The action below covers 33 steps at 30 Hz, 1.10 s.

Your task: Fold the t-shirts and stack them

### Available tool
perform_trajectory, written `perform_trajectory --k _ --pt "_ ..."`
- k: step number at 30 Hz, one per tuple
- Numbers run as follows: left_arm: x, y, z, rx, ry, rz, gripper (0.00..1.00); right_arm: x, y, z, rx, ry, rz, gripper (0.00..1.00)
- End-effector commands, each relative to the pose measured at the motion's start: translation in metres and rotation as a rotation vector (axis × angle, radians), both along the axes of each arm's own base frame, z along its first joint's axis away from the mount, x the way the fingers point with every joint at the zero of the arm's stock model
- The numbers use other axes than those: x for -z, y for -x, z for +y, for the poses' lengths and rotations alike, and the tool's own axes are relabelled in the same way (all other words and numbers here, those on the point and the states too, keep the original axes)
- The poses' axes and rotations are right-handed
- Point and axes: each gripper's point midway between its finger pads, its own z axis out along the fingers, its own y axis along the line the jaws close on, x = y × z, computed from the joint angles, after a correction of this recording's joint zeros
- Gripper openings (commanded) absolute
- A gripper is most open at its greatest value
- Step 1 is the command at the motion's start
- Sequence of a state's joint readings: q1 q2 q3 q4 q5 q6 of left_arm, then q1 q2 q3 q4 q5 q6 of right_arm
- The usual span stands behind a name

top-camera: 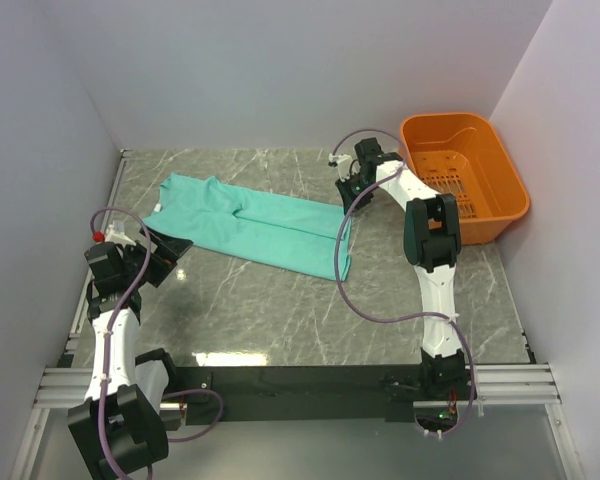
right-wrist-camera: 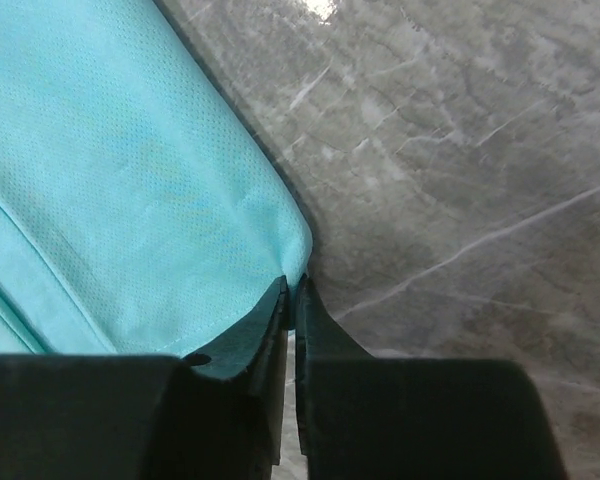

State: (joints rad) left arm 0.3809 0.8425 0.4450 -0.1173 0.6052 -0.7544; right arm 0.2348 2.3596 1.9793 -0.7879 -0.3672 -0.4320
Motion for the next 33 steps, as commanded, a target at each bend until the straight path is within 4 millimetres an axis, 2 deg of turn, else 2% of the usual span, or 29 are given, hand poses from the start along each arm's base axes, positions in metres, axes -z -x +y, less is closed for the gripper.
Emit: perform_trajectory --k 1,3,4,5,6,7,8,9,10,11,12,13,14,15,16,17,19,21,22,23,24,25,27,28,29,30,31,32,33 --pt "-0.006 -0.001 -0.003 0.012 0.010 -0.016 0.97 -0.019 -0.003 -0.008 0.035 -0.008 -0.038 0.06" --pt "-0.003 -0.001 -0.001 -0.003 0.015 0.000 0.96 -0.026 0.000 -0.017 0.055 -0.001 -0.051 0.01" --pt "-0.001 -0.001 0.000 -0.015 0.022 0.015 0.96 -0.018 0.011 -0.023 0.069 0.016 -0.024 0.00" --pt "0.001 -0.001 0.001 -0.025 0.027 0.026 0.96 -0.029 0.011 -0.025 0.075 0.015 -0.059 0.00" --pt "0.004 -0.001 0.002 -0.036 0.032 0.039 0.96 -0.029 0.016 -0.029 0.082 0.022 -0.060 0.00" --pt "0.008 -0.001 0.004 -0.054 0.043 0.057 0.96 -0.016 0.032 -0.037 0.099 0.049 -0.024 0.00" --pt "0.012 -0.001 0.004 -0.063 0.053 0.069 0.96 -0.028 0.033 -0.039 0.111 0.045 -0.064 0.00" --pt "0.013 -0.001 0.005 -0.074 0.062 0.074 0.96 -0.026 0.041 -0.041 0.117 0.052 -0.063 0.00" --pt "0.013 -0.004 0.006 -0.089 0.073 0.068 0.96 -0.013 0.056 -0.047 0.132 0.064 -0.038 0.00" --pt "0.016 -0.004 0.006 -0.097 0.084 0.072 0.95 -0.023 0.062 -0.051 0.142 0.068 -0.063 0.00" --pt "0.015 -0.006 0.007 -0.113 0.106 0.068 0.95 -0.021 0.071 -0.053 0.146 0.072 -0.059 0.00" --pt "0.011 -0.010 0.007 -0.113 0.110 0.040 0.94 -0.008 0.089 -0.057 0.148 0.084 -0.030 0.00" --pt "0.013 -0.011 0.006 -0.112 0.120 0.033 0.93 -0.019 0.094 -0.062 0.159 0.087 -0.060 0.00" --pt "0.012 -0.013 0.007 -0.119 0.129 0.026 0.92 -0.019 0.101 -0.064 0.170 0.088 -0.061 0.00" --pt "0.014 -0.015 0.006 -0.122 0.143 0.033 0.91 -0.009 0.119 -0.067 0.166 0.097 -0.026 0.00" --pt "0.010 -0.020 0.006 -0.120 0.134 0.010 0.91 -0.018 0.123 -0.069 0.168 0.095 -0.049 0.00" --pt "0.013 -0.027 0.005 -0.122 0.134 0.019 0.90 -0.011 0.144 -0.073 0.170 0.104 -0.015 0.00" --pt "0.009 -0.038 -0.003 -0.098 0.109 0.011 0.90 -0.015 0.156 -0.074 0.166 0.096 -0.011 0.00" --pt "0.016 -0.043 -0.006 -0.089 0.107 0.038 0.89 -0.010 0.167 -0.076 0.167 0.101 0.012 0.00" --pt "0.011 -0.050 -0.015 -0.059 0.091 0.031 0.89 -0.014 0.173 -0.076 0.166 0.098 0.013 0.00" --pt "0.013 -0.057 -0.014 -0.071 0.068 0.035 0.89 -0.014 0.178 -0.076 0.165 0.090 0.022 0.00" --pt "0.026 -0.063 -0.018 -0.063 0.068 0.078 0.89 -0.012 0.184 -0.077 0.162 0.090 0.031 0.01" --pt "0.024 -0.078 -0.024 -0.044 0.055 0.078 0.87 -0.020 0.191 -0.076 0.160 0.077 0.031 0.03" --pt "0.041 -0.084 -0.022 -0.054 0.053 0.129 0.86 -0.022 0.195 -0.076 0.157 0.070 0.035 0.08" --pt "0.038 -0.094 -0.023 -0.050 0.050 0.127 0.82 -0.029 0.195 -0.076 0.157 0.063 0.015 0.12" --pt "0.043 -0.100 -0.021 -0.058 0.047 0.141 0.80 -0.033 0.195 -0.075 0.153 0.060 0.002 0.19" --pt "0.060 -0.104 -0.017 -0.078 0.041 0.195 0.77 -0.038 0.194 -0.077 0.155 0.060 -0.015 0.29" --pt "0.056 -0.115 -0.012 -0.094 0.033 0.191 0.75 -0.047 0.191 -0.079 0.159 0.064 -0.051 0.33" --pt "0.061 -0.119 -0.011 -0.099 0.028 0.209 0.73 -0.053 0.189 -0.080 0.157 0.063 -0.075 0.36"
